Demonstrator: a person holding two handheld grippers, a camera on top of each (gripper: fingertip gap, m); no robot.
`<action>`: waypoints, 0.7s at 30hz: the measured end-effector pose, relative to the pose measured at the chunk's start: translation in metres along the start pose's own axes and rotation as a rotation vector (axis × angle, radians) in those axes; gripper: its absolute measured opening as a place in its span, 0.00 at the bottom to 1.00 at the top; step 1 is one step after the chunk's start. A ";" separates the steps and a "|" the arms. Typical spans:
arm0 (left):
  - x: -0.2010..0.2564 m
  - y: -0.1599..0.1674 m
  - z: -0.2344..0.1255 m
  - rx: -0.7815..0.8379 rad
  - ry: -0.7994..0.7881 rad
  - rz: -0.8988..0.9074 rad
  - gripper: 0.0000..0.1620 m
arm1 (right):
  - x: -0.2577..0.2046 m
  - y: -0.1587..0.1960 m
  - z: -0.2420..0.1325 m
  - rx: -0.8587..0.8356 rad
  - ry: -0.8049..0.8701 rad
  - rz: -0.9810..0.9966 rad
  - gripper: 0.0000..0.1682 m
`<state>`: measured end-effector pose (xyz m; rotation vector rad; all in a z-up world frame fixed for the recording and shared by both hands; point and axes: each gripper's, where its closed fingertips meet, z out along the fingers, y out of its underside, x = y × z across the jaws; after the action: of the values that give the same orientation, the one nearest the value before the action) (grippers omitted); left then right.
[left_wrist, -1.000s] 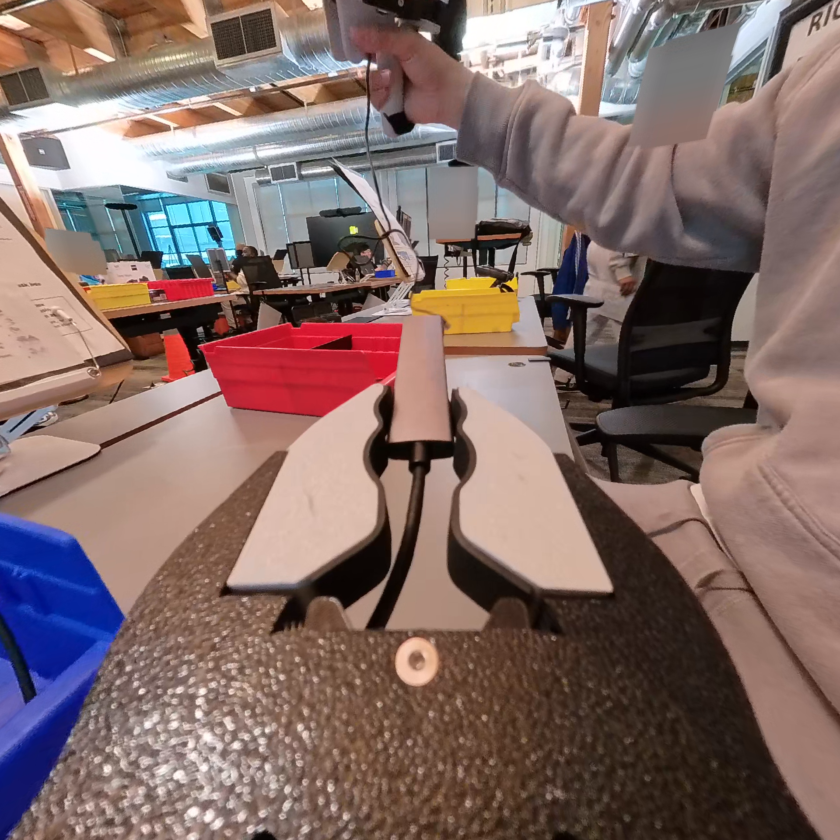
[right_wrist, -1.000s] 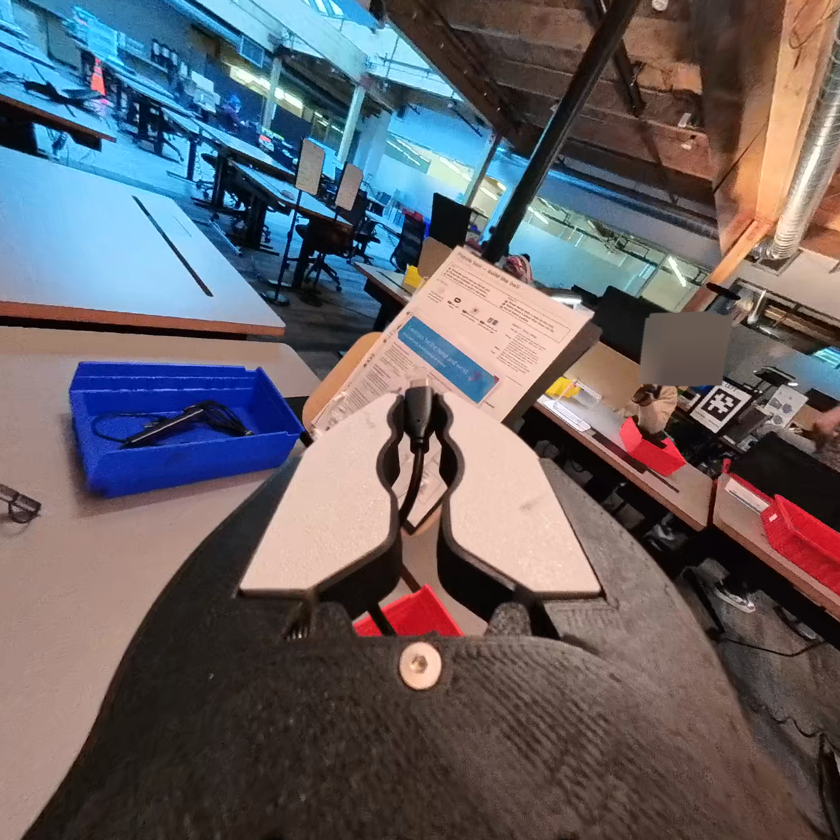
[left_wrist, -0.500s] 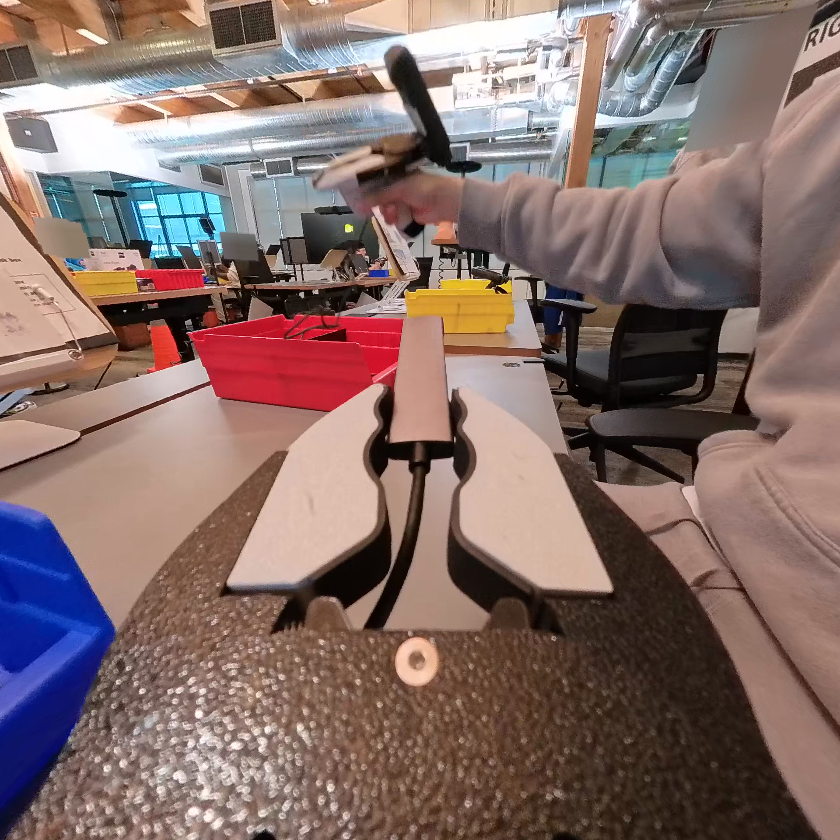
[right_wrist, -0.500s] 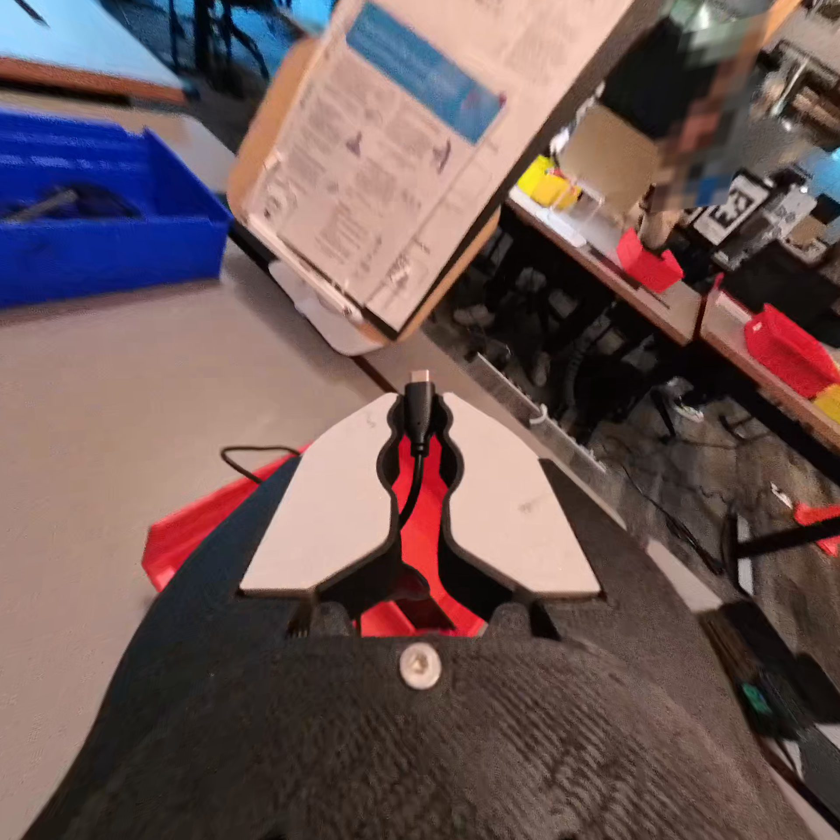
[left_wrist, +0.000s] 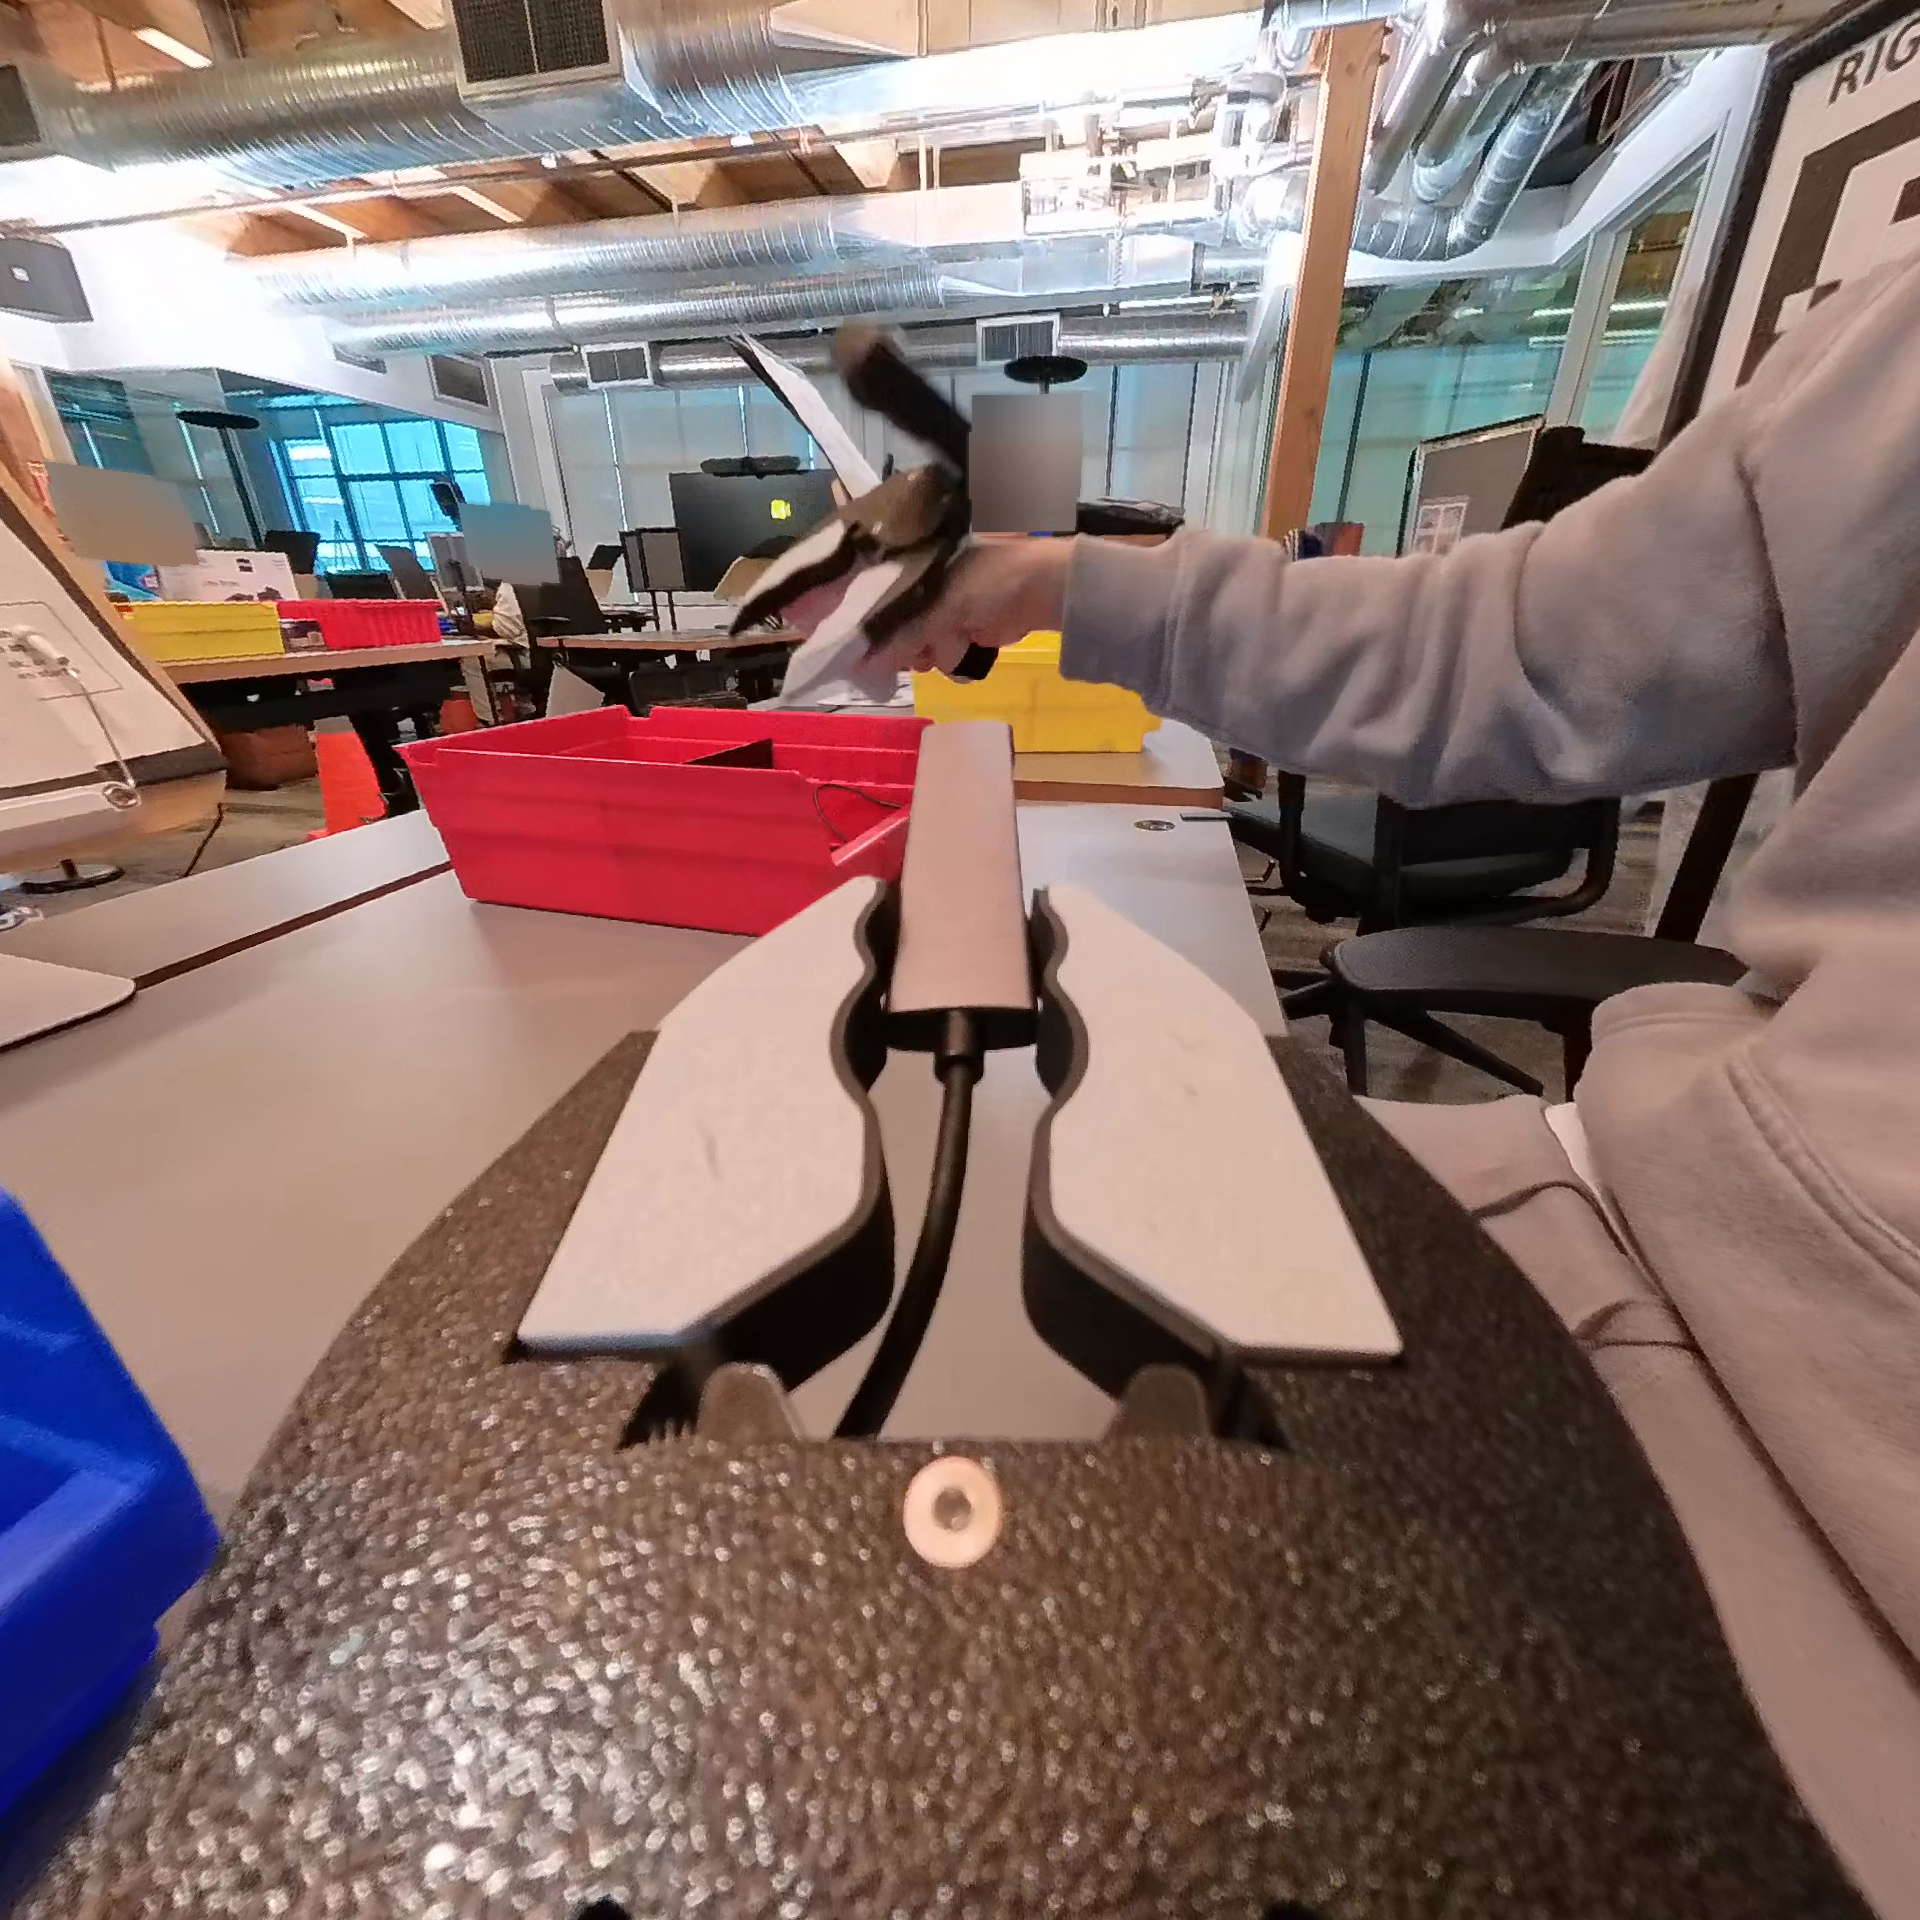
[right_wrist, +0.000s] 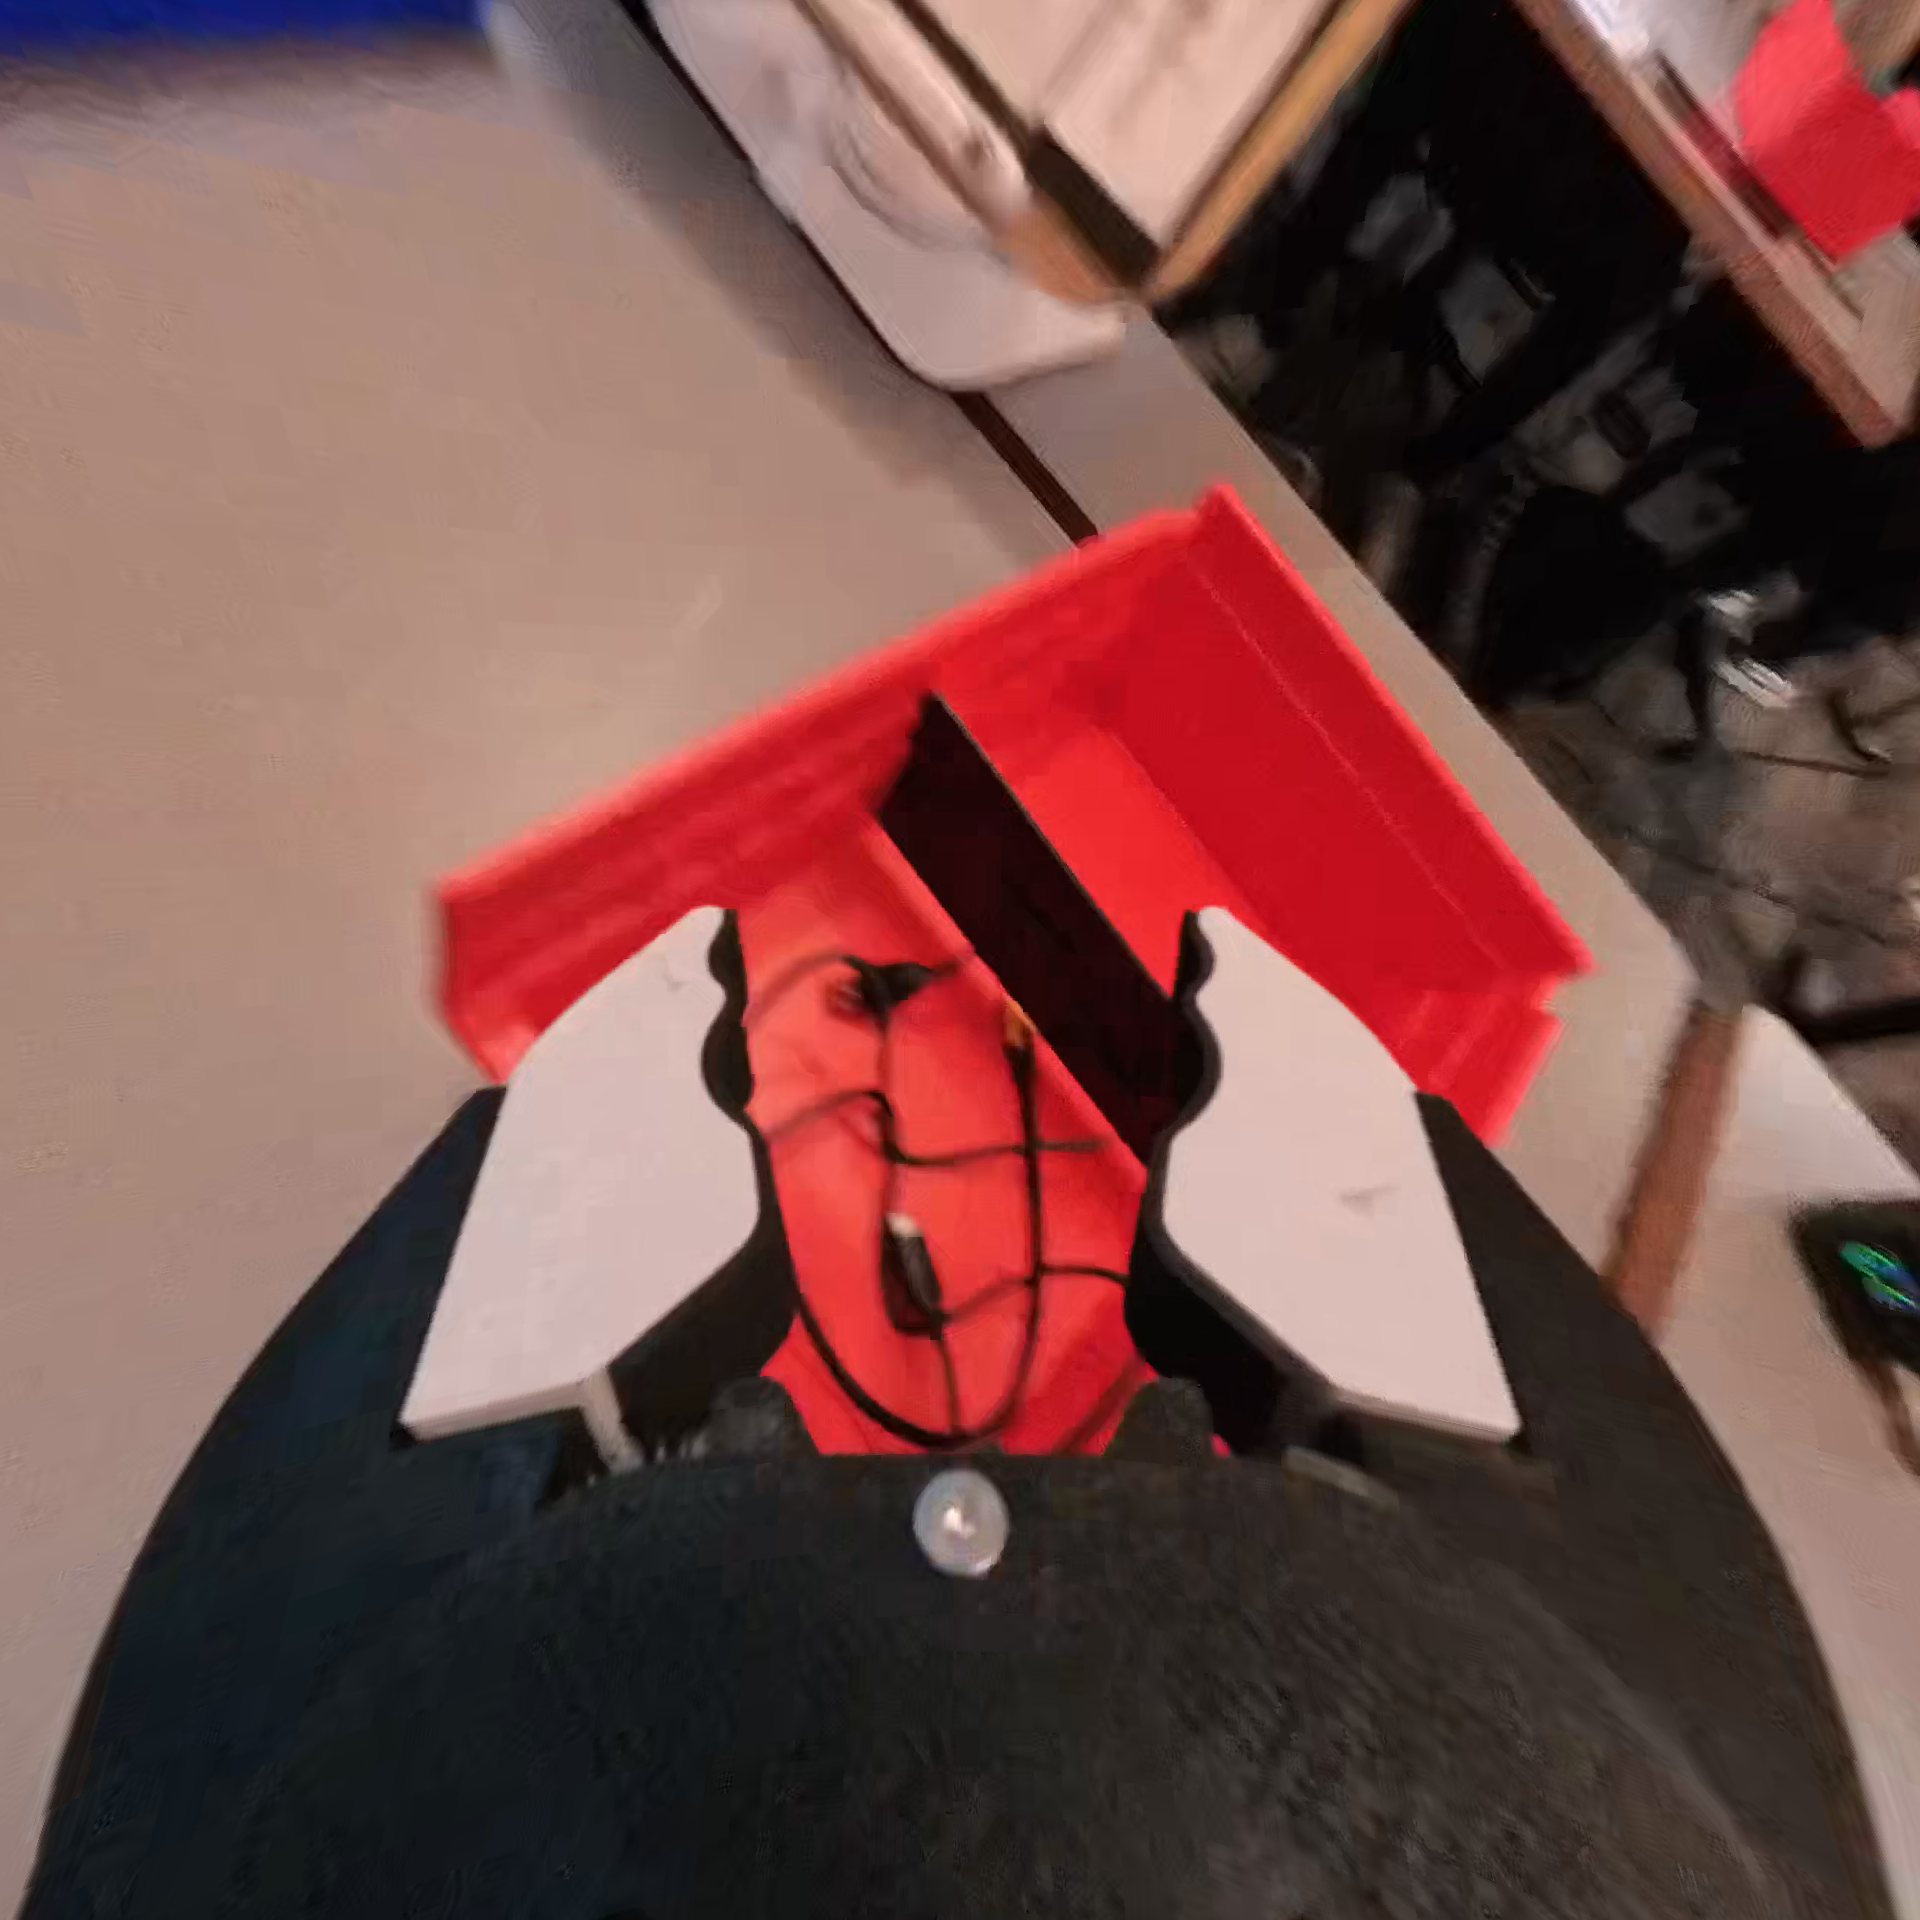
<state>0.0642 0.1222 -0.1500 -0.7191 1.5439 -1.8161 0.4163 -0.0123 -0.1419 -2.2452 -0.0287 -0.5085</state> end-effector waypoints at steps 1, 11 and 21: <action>0.001 0.001 0.001 -0.004 0.005 0.001 0.15 | -0.028 -0.023 -0.011 0.111 -0.132 0.053 0.42; 0.025 0.003 0.023 -0.023 0.108 0.036 0.15 | -0.299 -0.111 -0.079 0.601 -0.955 0.068 0.29; 0.033 0.004 0.028 -0.046 0.130 0.057 0.15 | -0.316 -0.113 -0.071 0.606 -0.939 -0.013 0.15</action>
<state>0.0644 0.0795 -0.1491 -0.5820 1.6770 -1.8215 0.0808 0.0565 -0.1351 -1.6901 -0.5917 0.5257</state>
